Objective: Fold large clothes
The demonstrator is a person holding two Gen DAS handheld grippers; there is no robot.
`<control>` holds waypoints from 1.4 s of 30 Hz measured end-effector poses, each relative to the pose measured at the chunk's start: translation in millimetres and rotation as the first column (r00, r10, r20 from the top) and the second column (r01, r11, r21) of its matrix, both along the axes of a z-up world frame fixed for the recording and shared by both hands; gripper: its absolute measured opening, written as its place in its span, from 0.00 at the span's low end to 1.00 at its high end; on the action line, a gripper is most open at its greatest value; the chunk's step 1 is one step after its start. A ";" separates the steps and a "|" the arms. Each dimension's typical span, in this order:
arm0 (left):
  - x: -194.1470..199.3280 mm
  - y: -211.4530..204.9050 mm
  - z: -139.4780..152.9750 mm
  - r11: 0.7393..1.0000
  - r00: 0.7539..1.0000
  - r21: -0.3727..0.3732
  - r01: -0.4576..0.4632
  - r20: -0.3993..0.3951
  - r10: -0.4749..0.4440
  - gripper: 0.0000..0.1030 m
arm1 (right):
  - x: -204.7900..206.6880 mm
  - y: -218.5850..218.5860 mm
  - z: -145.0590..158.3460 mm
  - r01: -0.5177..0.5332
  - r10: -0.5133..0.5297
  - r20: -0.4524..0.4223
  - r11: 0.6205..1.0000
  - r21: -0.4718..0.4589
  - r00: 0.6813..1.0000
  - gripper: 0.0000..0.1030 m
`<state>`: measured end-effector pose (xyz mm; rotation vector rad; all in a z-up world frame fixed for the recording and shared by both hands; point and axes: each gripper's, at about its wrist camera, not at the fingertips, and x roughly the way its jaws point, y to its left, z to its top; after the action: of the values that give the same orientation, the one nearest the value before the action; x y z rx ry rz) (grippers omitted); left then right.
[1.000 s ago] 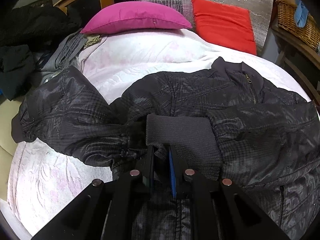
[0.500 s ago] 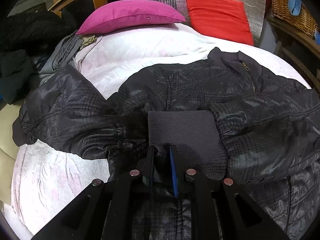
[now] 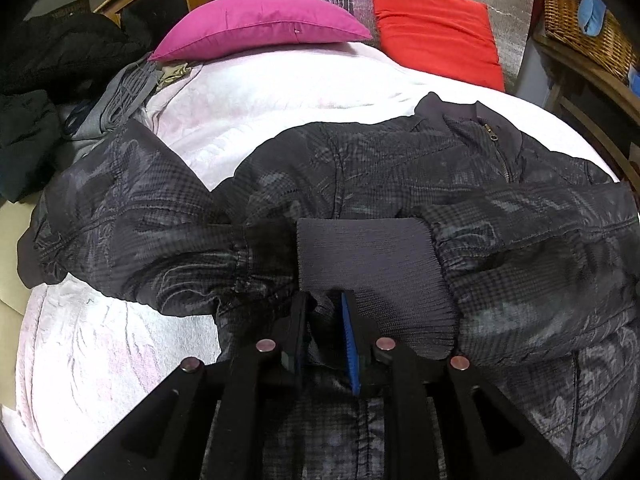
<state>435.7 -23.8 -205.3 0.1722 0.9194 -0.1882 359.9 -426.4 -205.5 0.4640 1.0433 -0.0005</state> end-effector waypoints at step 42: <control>10.1 224.3 29.6 0.766 0.797 -0.331 -0.550 0.064 0.600 0.76 | 32.1 88.3 4.4 -0.199 0.204 0.077 0.978 -0.062 0.976 0.47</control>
<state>445.8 200.5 -175.7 -0.3788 0.7265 0.2662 392.0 -338.1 -201.0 0.3046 1.0020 0.1696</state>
